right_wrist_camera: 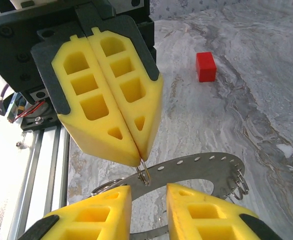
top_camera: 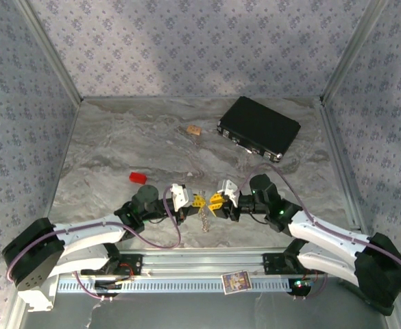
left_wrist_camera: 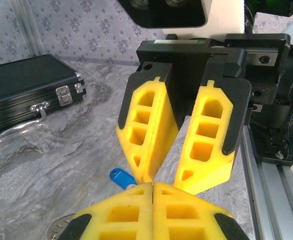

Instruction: Put the keys on the keyring

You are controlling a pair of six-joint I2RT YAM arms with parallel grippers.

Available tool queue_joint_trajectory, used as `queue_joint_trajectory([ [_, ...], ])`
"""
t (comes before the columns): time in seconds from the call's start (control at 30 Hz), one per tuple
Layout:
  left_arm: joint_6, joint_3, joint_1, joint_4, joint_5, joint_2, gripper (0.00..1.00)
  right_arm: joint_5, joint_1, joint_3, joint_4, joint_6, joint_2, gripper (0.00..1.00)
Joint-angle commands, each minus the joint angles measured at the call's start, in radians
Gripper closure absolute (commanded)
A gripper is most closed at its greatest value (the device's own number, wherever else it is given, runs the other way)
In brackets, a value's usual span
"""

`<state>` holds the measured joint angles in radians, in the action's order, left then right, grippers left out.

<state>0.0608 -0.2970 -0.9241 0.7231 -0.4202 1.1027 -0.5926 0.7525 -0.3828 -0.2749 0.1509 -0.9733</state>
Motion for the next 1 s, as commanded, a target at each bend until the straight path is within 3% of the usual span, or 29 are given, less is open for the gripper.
queue_joint_trajectory([
  [0.0, 0.013, -0.009, -0.005, 0.068, -0.04, 0.004, 1.0, -0.038, 0.009, -0.039, -0.039, 0.018, -0.014, 0.76],
  [0.2, 0.009, -0.01, -0.006, 0.077, -0.042, 0.007, 1.0, -0.055, 0.015, -0.05, -0.065, 0.017, -0.047, 0.81],
  [0.37, 0.008, -0.014, -0.007, 0.075, -0.034, 0.013, 1.0, -0.057, 0.018, -0.064, -0.076, 0.021, -0.066, 1.0],
  [0.43, 0.007, -0.02, -0.008, 0.053, 0.003, 0.004, 0.98, -0.051, 0.016, -0.077, -0.029, 0.046, -0.062, 1.0],
  [0.57, 0.036, -0.046, -0.007, -0.116, 0.075, -0.048, 0.57, -0.019, 0.013, -0.121, 0.112, 0.107, -0.037, 1.0],
  [0.63, 0.068, -0.05, -0.008, -0.195, 0.093, -0.082, 0.5, 0.003, 0.015, -0.153, 0.189, 0.143, -0.03, 1.0],
  [0.83, 0.149, -0.079, -0.006, -0.409, 0.116, -0.146, 0.52, 0.062, 0.036, -0.232, 0.348, 0.223, -0.043, 1.0],
  [0.97, 0.184, -0.102, -0.007, -0.445, 0.109, -0.133, 0.59, 0.106, 0.07, -0.297, 0.444, 0.281, -0.081, 1.0],
])
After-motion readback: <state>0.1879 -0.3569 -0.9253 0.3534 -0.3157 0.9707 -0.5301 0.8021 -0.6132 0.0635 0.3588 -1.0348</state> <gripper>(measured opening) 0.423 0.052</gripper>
